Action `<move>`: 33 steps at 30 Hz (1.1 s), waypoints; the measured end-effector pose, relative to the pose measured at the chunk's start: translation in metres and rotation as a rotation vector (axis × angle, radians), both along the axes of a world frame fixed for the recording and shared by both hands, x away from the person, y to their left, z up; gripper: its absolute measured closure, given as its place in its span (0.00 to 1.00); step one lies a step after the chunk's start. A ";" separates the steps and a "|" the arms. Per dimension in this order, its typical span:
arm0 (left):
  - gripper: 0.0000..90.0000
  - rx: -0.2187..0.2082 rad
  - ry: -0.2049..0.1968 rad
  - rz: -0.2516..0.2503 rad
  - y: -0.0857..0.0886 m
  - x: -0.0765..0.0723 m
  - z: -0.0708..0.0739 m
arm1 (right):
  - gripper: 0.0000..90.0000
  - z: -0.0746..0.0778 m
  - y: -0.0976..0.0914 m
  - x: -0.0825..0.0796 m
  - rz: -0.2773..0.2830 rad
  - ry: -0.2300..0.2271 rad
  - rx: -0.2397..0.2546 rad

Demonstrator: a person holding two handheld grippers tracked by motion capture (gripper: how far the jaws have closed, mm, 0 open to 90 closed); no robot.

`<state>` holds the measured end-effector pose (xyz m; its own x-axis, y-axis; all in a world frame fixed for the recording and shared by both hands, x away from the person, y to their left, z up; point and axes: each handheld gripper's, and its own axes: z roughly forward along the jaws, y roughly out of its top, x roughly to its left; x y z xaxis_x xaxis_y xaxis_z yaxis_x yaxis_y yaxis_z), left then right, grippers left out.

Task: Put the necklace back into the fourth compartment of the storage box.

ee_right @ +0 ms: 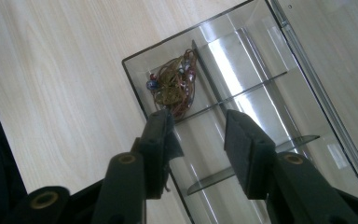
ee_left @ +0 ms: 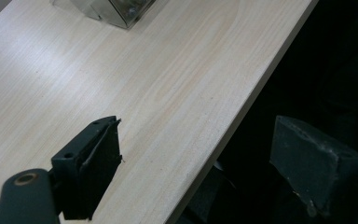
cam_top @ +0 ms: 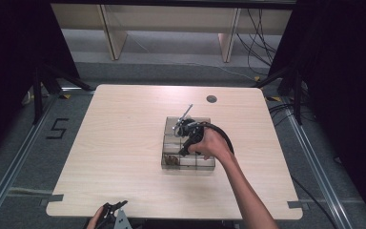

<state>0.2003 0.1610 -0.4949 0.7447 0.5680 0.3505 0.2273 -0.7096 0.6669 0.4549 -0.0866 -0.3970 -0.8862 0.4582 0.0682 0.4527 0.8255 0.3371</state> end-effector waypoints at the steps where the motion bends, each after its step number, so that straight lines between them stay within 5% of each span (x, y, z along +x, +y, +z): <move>1: 0.17 -0.002 -0.003 0.002 0.000 0.000 0.000 | 0.66 0.000 -0.002 0.000 0.005 -0.003 0.008; 33: 0.17 0.011 0.017 0.008 0.000 0.002 -0.003 | 0.52 0.008 -0.041 -0.027 -0.023 -0.029 0.076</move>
<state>0.2023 0.1611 -0.4979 0.7462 0.5700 0.3440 0.2439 -0.7148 0.6555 0.4280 -0.1276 -0.3892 -0.8778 0.4726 0.0780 0.4601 0.7866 0.4117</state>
